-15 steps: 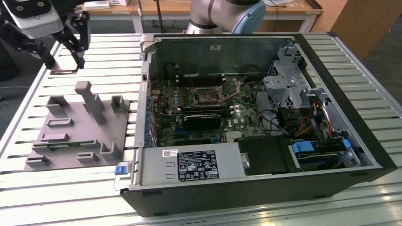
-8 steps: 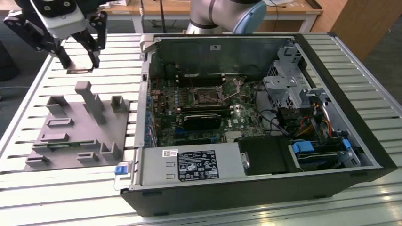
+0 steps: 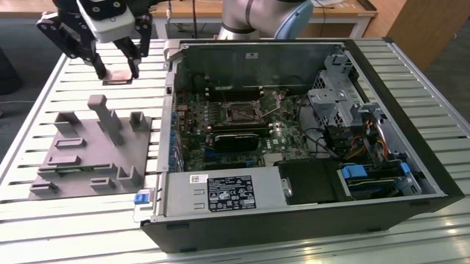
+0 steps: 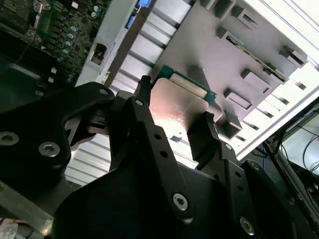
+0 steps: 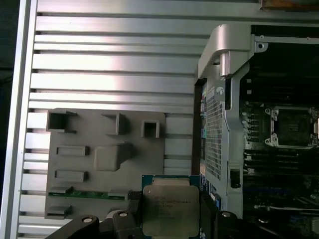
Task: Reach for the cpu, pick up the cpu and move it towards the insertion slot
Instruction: 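Pick up the cpu and move it towards the insertion slot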
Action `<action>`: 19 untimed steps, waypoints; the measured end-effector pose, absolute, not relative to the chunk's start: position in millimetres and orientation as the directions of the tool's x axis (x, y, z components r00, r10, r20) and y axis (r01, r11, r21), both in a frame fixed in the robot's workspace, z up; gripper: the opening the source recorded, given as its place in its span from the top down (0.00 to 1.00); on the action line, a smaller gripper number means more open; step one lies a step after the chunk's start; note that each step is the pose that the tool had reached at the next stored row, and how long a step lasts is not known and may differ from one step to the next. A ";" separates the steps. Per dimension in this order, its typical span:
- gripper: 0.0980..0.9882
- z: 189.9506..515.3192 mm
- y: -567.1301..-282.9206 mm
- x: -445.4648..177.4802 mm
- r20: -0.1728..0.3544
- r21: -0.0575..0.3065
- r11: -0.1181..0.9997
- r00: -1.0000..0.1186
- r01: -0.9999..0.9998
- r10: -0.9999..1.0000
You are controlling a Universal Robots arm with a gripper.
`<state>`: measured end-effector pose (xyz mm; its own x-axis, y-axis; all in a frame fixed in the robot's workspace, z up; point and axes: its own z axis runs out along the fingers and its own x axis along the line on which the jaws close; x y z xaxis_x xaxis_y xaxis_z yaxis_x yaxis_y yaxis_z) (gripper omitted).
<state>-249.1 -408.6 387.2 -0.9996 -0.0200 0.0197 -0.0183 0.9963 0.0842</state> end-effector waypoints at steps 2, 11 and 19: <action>0.50 387.2 -408.6 -240.1 0.020 0.084 0.996 -1.000 -0.018 -0.020; 0.50 387.0 -408.3 -205.0 0.020 0.084 0.996 -1.000 -0.017 -0.019; 0.50 386.1 -404.6 -192.8 0.020 0.084 0.996 -1.000 0.001 -0.001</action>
